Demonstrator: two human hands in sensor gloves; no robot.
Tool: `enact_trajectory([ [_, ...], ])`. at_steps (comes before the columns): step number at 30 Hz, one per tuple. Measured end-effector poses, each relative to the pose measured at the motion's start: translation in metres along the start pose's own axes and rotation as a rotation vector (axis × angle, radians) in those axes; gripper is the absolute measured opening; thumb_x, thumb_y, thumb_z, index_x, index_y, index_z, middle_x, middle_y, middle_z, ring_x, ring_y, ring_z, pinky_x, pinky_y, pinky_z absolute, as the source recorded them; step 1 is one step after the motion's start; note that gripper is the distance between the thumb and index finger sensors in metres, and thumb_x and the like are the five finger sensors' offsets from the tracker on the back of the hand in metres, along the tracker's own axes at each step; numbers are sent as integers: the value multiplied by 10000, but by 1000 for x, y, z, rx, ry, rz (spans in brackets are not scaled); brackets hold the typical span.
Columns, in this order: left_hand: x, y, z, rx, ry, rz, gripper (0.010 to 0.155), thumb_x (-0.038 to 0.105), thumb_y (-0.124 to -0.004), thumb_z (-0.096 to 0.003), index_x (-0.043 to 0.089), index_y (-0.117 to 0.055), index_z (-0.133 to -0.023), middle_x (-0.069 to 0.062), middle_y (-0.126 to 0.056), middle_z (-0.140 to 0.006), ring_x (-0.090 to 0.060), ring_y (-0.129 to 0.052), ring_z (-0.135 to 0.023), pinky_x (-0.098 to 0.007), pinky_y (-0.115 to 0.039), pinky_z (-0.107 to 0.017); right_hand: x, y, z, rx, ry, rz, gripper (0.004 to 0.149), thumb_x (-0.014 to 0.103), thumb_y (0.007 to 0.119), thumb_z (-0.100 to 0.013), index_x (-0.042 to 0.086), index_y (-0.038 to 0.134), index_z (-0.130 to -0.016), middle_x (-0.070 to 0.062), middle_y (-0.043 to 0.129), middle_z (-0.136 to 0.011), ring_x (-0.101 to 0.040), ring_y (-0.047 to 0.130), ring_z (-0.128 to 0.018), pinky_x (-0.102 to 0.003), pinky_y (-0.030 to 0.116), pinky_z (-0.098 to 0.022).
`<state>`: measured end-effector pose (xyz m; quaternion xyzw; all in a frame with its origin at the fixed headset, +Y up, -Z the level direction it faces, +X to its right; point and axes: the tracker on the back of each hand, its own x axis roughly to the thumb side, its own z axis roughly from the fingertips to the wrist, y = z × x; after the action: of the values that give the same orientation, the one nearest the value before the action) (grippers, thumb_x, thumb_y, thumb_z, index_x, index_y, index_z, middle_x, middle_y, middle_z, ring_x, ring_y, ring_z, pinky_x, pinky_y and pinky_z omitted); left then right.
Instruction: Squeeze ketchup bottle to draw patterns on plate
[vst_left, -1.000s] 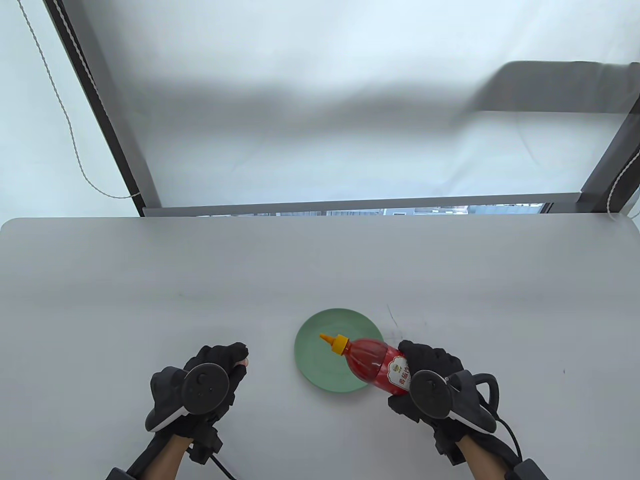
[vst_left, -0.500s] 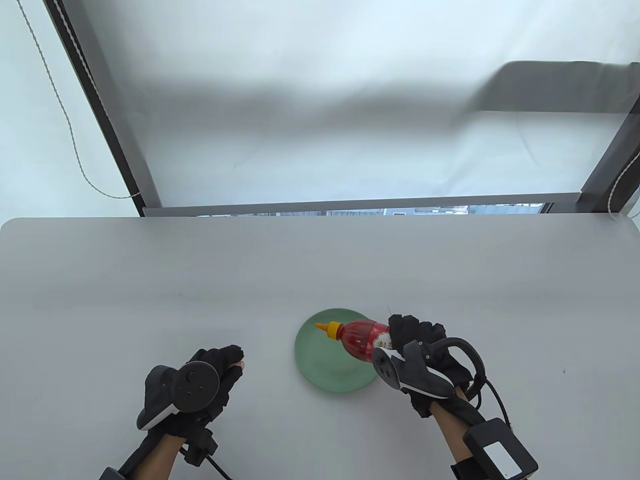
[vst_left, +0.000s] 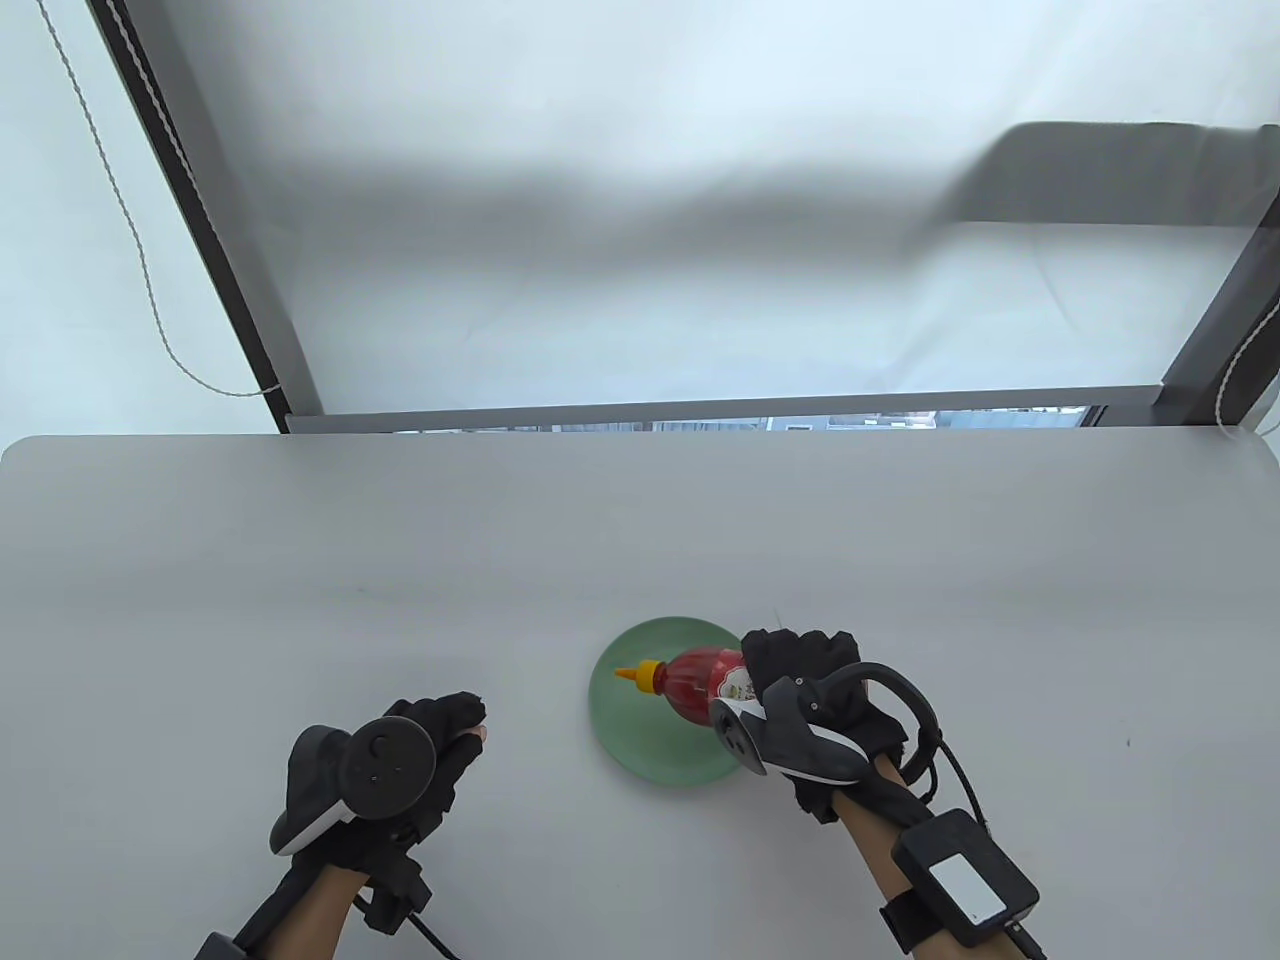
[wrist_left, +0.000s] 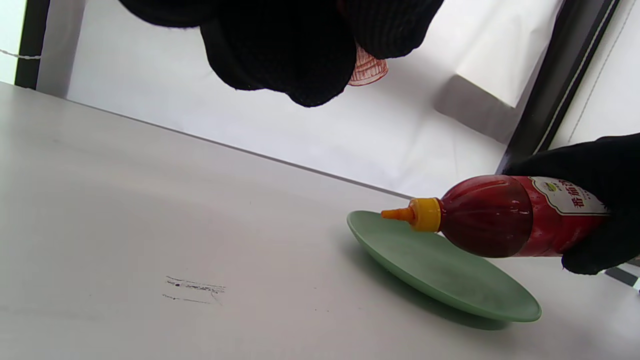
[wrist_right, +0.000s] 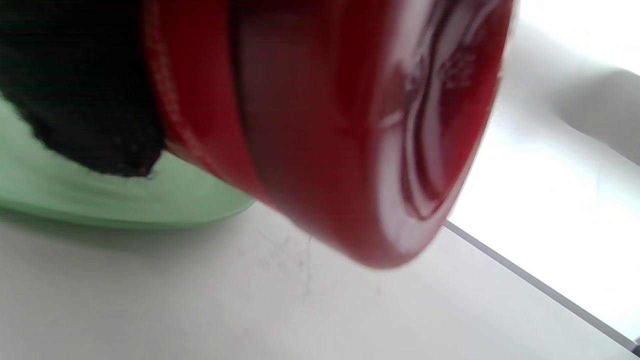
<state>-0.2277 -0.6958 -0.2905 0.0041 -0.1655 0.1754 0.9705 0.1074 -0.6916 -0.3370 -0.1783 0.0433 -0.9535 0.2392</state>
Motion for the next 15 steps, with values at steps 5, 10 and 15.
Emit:
enact_trajectory([
  [5, -2, 0, -1, 3, 8, 9, 454, 290, -760, -573, 145, -655, -991, -135, -898, -879, -343, -892, -730, -496, -785, -462, 1, -1, -2, -4, -5, 12, 1015, 608, 1039, -405, 169, 542, -1174, -177, 774, -1093, -370, 871, -947, -611, 716, -738],
  [10, -4, 1, 0, 11, 16, 17, 454, 292, -759, -573, 143, -657, -989, -134, -902, -874, -341, -895, -727, -495, -788, -458, 2, -2, -2, -13, -5, 6, 997, 619, 1032, -404, 175, 565, -1165, -168, 786, -1088, -361, 881, -941, -605, 722, -736],
  [15, -5, 1, 0, 15, 16, 18, 454, 292, -758, -574, 143, -656, -990, -135, -900, -876, -341, -894, -728, -495, -786, -459, 4, -2, -1, -23, -15, 13, 987, 625, 1025, -404, 178, 573, -1160, -162, 794, -1080, -355, 883, -935, -603, 724, -734],
])
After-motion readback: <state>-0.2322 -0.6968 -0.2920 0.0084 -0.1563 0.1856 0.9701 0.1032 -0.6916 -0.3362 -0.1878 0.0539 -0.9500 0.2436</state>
